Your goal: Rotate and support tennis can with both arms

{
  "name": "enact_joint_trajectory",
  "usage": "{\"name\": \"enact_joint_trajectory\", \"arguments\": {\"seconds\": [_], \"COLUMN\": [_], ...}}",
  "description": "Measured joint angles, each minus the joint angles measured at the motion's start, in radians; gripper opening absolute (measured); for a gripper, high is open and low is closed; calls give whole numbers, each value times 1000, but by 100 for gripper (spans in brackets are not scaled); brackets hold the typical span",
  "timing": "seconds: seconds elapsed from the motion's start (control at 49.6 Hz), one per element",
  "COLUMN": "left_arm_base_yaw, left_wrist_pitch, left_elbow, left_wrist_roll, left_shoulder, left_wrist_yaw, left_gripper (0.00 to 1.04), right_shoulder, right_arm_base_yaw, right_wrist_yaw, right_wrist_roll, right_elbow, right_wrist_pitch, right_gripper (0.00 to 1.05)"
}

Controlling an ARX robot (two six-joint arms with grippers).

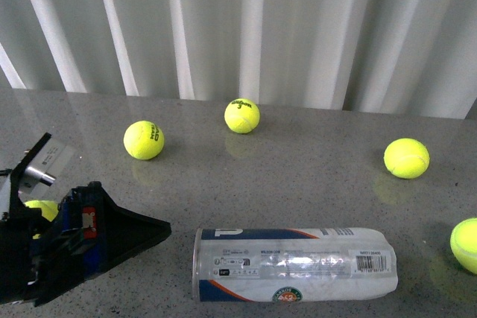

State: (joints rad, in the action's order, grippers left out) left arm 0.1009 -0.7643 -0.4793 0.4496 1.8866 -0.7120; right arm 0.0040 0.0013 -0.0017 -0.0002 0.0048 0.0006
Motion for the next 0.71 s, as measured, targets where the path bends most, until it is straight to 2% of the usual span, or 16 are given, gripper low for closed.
{"name": "enact_joint_trajectory", "arguments": {"seconds": [0.705], "left_arm_base_yaw": [108], "left_wrist_pitch": [-20], "left_elbow": [-187], "left_wrist_roll": [69], "left_shoulder": [150], "left_wrist_yaw": [-42], "left_gripper": [98], "right_shoulder": [0], "right_arm_base_yaw": [0], "right_wrist_yaw": [0], "right_wrist_roll": [0], "right_elbow": [0], "right_wrist_pitch": [0], "right_gripper": [98]}}
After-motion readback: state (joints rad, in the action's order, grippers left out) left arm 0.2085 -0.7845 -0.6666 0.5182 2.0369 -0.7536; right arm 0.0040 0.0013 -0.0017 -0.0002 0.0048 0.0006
